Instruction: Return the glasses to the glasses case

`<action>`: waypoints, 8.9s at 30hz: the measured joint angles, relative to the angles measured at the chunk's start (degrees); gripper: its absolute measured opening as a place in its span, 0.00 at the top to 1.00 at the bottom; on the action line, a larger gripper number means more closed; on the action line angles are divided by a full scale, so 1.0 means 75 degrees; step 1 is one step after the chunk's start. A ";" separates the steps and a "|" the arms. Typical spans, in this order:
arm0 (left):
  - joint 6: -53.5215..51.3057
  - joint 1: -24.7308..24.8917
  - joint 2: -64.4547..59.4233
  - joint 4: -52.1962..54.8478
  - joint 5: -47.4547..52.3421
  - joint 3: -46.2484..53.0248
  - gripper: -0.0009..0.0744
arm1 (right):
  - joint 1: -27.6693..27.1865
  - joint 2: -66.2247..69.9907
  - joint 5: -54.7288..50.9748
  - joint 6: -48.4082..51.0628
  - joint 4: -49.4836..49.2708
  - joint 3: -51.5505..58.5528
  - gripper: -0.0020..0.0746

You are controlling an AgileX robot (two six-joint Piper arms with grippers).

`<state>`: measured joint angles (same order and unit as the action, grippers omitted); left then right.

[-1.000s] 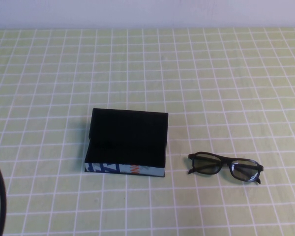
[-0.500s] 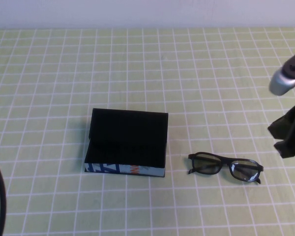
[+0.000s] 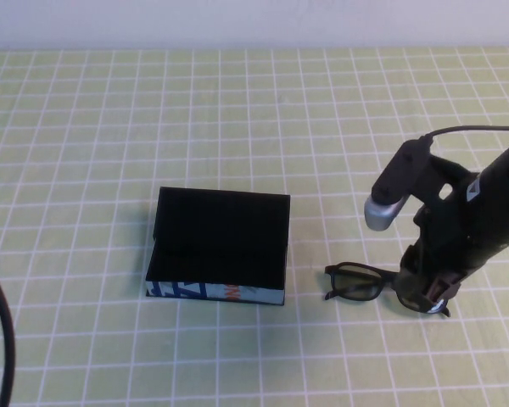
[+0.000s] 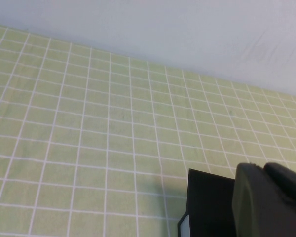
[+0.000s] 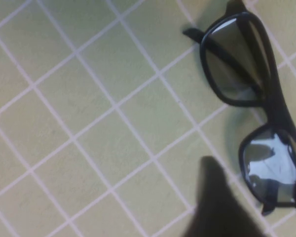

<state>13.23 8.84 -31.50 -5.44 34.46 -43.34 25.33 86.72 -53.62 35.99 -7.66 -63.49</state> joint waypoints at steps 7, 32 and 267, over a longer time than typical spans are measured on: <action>0.0000 0.0000 0.0000 0.0000 0.0000 0.0000 0.99 | 0.0046 0.0671 0.0660 0.0057 0.0183 -0.0074 0.40; 0.0000 0.0000 0.0000 0.0000 0.0537 0.0000 0.99 | 0.0046 0.2296 0.0735 0.0055 0.0268 -0.0535 0.80; -0.3751 0.0408 0.0743 -0.1416 -0.0705 0.2257 0.99 | 0.1426 -0.3629 0.1202 -0.3075 0.1308 -0.1670 1.00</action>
<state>-14.91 11.90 -25.93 -16.06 29.17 -26.42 36.02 59.50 -44.60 12.92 2.15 -76.01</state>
